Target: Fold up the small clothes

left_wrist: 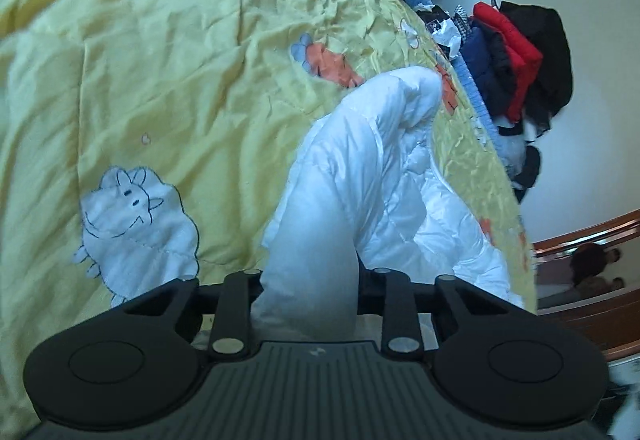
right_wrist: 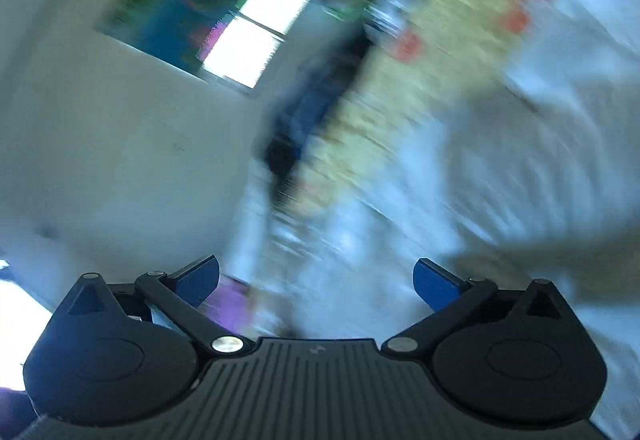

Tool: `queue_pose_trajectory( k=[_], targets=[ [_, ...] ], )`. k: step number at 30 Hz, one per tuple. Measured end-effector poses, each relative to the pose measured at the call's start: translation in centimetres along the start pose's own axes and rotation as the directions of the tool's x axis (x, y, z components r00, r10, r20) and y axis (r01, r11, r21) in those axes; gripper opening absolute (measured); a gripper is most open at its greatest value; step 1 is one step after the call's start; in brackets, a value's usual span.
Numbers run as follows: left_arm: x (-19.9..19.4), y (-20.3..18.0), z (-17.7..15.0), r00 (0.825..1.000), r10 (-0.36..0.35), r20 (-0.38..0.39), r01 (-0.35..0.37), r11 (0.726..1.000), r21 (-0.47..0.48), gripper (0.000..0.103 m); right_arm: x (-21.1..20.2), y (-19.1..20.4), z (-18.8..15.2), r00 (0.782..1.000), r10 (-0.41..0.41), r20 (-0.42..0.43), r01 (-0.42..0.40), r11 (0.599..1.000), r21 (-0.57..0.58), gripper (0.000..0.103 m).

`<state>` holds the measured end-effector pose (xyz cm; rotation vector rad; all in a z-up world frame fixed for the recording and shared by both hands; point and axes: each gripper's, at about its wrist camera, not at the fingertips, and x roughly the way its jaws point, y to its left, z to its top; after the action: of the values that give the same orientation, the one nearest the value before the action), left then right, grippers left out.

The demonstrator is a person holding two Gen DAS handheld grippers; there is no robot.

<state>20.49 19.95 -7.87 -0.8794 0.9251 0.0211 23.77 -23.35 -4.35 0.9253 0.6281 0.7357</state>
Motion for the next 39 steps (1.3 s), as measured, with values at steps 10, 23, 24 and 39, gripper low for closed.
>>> queue_pose_trajectory(
  k=[10, 23, 24, 39],
  targets=[
    [-5.4, -11.9, -3.1, 0.993, -0.043, 0.107, 0.016, 0.971, 0.237, 0.021, 3.9, -7.3, 3.4, 0.998, -0.033, 0.049, 0.027, 0.993, 0.118, 0.097],
    [1.6, -29.0, -15.7, 0.995, -0.099, -0.029, 0.093, 0.735, 0.672, 0.021, -1.2, -14.6, 3.2, 0.902, 0.293, 0.316, -0.414, 0.795, 0.443, 0.098],
    [2.3, -29.2, -16.4, 0.996, -0.084, -0.027, 0.079, 0.728, 0.681, 0.021, -1.5, -15.2, 3.3, 0.888, 0.298, 0.350, -0.447, 0.741, 0.502, 0.099],
    [10.1, -31.2, -26.8, 0.997, 0.047, -0.056, 0.026, 0.491, 0.871, 0.021, -19.1, -9.6, 8.3, 0.953, 0.068, 0.296, -0.152, 0.951, 0.269, 0.101]
  ],
)
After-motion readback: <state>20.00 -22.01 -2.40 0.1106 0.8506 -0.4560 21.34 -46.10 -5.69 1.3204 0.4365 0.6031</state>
